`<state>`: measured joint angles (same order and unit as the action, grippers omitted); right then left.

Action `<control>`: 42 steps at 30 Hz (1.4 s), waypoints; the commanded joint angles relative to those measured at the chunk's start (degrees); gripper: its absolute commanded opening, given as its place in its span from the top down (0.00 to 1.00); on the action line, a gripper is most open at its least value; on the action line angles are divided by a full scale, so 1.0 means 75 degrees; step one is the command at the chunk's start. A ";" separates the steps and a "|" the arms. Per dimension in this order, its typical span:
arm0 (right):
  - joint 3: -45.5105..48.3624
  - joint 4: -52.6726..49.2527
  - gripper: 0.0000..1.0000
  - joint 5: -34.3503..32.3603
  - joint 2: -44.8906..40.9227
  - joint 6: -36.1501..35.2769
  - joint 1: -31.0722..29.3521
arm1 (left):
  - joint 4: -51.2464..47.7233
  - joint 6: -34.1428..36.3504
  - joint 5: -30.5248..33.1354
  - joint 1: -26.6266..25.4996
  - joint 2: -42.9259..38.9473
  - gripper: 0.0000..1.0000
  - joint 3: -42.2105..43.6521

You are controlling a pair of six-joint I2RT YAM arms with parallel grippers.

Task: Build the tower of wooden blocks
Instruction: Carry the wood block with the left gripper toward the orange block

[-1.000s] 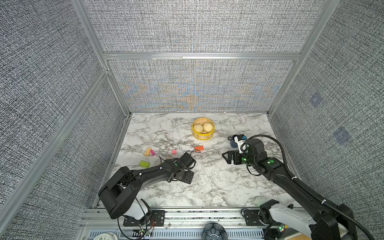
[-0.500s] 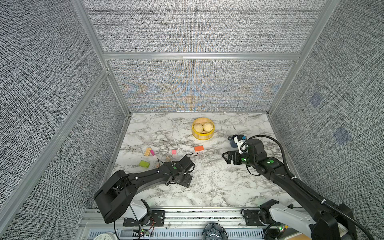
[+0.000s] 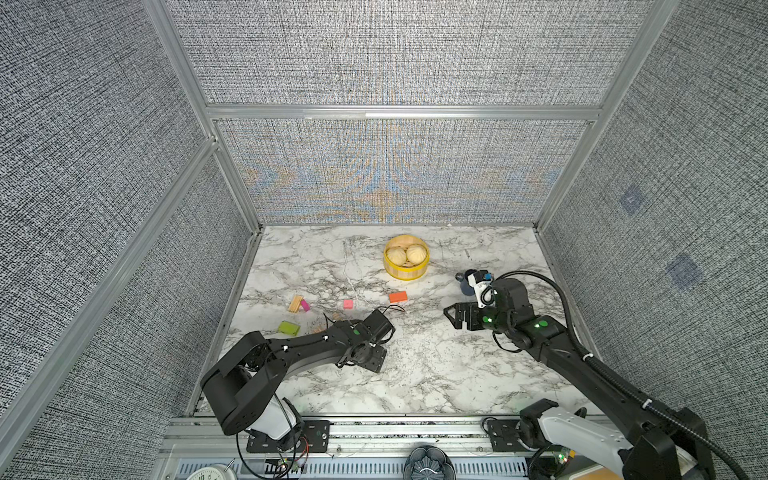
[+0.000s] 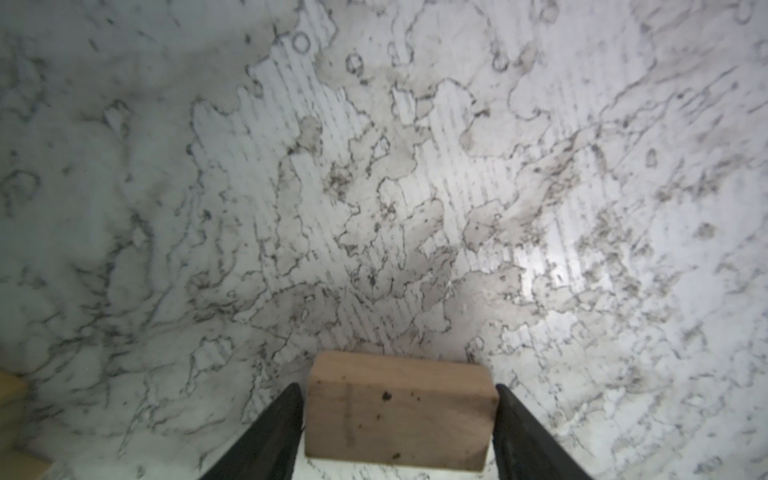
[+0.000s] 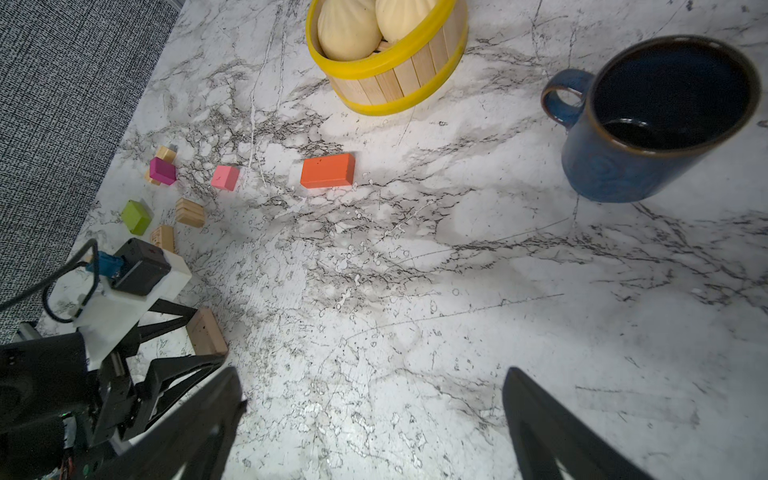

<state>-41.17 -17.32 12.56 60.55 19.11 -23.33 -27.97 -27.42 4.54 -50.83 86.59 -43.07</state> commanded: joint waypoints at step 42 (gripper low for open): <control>0.0628 -0.0024 0.01 -0.2575 -0.0690 0.2121 -0.0018 | -0.1604 -0.1252 -0.0675 0.0191 0.4814 0.49 -0.6330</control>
<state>-36.80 -17.34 -4.80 55.90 34.00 -23.38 -41.74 -34.81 0.99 -49.67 122.37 -90.52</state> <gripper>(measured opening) 0.994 0.620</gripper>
